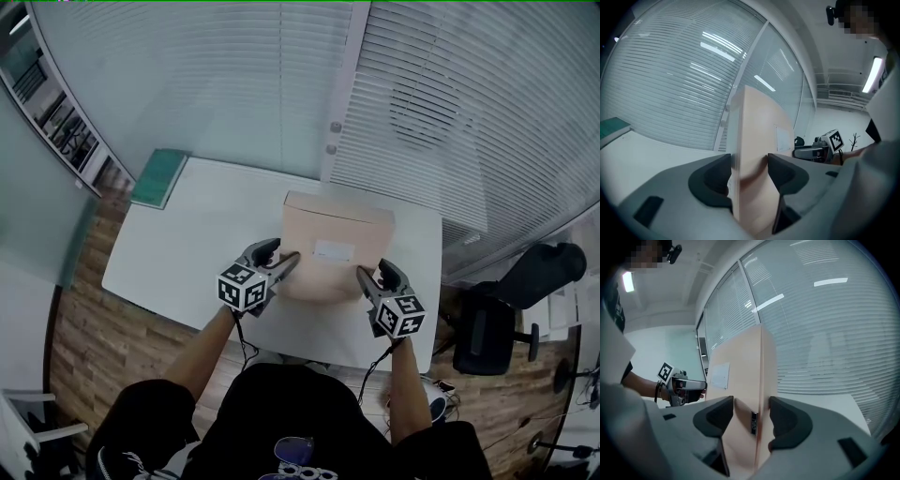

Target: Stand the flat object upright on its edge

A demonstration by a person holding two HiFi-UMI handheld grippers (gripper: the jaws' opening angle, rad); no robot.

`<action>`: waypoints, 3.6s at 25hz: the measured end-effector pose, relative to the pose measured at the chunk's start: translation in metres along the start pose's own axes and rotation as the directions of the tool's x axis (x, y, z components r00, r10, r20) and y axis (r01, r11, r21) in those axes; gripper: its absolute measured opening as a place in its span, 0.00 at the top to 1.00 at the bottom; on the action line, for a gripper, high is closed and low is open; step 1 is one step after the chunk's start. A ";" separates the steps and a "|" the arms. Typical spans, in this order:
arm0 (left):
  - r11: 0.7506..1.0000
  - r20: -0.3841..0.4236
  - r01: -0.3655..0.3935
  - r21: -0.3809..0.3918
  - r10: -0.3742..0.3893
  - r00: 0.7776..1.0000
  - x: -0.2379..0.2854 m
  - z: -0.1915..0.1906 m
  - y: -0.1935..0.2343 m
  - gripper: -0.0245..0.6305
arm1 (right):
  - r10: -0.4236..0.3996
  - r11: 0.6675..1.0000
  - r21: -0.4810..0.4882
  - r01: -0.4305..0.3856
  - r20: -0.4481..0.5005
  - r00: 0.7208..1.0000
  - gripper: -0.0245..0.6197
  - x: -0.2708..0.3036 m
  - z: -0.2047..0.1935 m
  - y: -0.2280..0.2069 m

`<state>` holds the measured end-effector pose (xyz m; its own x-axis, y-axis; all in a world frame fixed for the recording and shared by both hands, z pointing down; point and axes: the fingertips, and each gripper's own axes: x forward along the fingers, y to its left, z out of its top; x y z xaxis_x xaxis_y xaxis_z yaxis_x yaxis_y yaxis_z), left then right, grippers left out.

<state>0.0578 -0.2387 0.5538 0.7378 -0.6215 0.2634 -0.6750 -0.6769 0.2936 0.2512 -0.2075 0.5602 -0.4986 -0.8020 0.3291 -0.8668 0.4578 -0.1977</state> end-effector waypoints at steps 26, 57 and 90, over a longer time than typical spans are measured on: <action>0.991 0.075 -0.087 0.101 0.079 0.994 0.001 0.016 -0.022 0.58 | -0.036 0.994 -0.103 0.045 0.092 0.995 0.58 -0.016 0.019 -0.009; 0.978 0.125 -0.165 0.129 0.149 0.981 -0.031 0.039 0.017 0.58 | 0.017 0.992 -0.126 -0.001 0.128 0.992 0.58 0.024 0.040 0.025; 0.979 0.168 -0.113 0.169 0.085 0.982 -0.127 0.135 0.300 0.58 | -0.097 0.987 -0.104 0.120 0.199 0.975 0.59 0.267 0.125 0.192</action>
<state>-0.2394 -0.4163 0.4842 0.6667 -0.7340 0.1296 -0.7452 -0.6588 0.1027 -0.0475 -0.3814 0.4948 -0.4004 -0.9028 0.1568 -0.9163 0.3961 -0.0594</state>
